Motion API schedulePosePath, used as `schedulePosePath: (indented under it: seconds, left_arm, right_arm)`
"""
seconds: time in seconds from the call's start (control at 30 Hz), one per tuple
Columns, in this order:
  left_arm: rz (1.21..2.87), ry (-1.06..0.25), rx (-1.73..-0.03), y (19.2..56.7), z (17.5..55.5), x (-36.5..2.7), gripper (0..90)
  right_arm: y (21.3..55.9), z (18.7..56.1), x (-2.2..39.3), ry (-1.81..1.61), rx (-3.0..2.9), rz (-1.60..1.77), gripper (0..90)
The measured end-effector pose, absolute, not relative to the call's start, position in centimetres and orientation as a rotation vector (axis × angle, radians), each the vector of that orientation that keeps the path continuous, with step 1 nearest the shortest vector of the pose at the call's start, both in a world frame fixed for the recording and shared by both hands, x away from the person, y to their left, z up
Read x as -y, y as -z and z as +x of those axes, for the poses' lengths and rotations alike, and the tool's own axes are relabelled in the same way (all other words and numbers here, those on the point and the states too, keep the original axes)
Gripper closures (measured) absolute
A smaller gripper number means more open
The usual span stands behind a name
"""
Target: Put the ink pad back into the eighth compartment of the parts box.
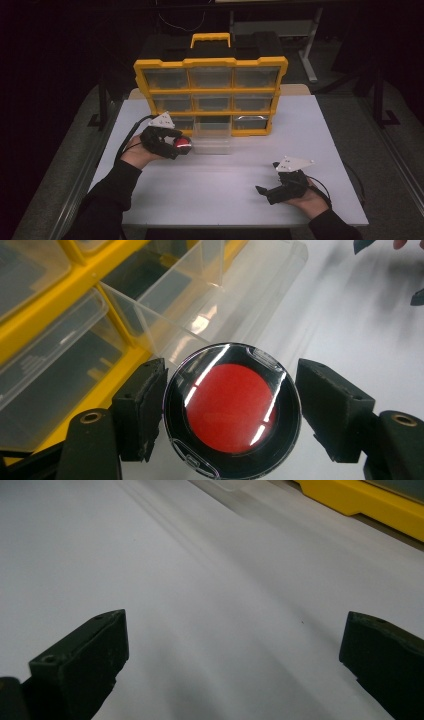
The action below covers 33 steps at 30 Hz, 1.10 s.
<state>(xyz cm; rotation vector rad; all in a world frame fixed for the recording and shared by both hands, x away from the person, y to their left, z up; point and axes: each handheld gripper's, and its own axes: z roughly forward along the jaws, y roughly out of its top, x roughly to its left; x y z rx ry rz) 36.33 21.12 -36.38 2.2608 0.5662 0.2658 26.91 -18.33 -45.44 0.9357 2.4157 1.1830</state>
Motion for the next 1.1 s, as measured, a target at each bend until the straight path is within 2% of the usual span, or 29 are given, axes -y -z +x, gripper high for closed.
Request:
schedulePosePath:
  seconds: [0.57, 1.1]
  left_arm:
    - [2.252, -0.262, -0.568, 35.5, 37.7, -20.5, 29.7]
    - [2.251, -0.270, -0.526, 34.3, 39.0, -18.4, 29.7]
  right_arm:
    - [45.4, 26.9, 18.4, -1.187, -2.413, 0.937, 0.0]
    - [45.4, 26.9, 18.4, -1.188, -2.417, 0.928, 0.0]
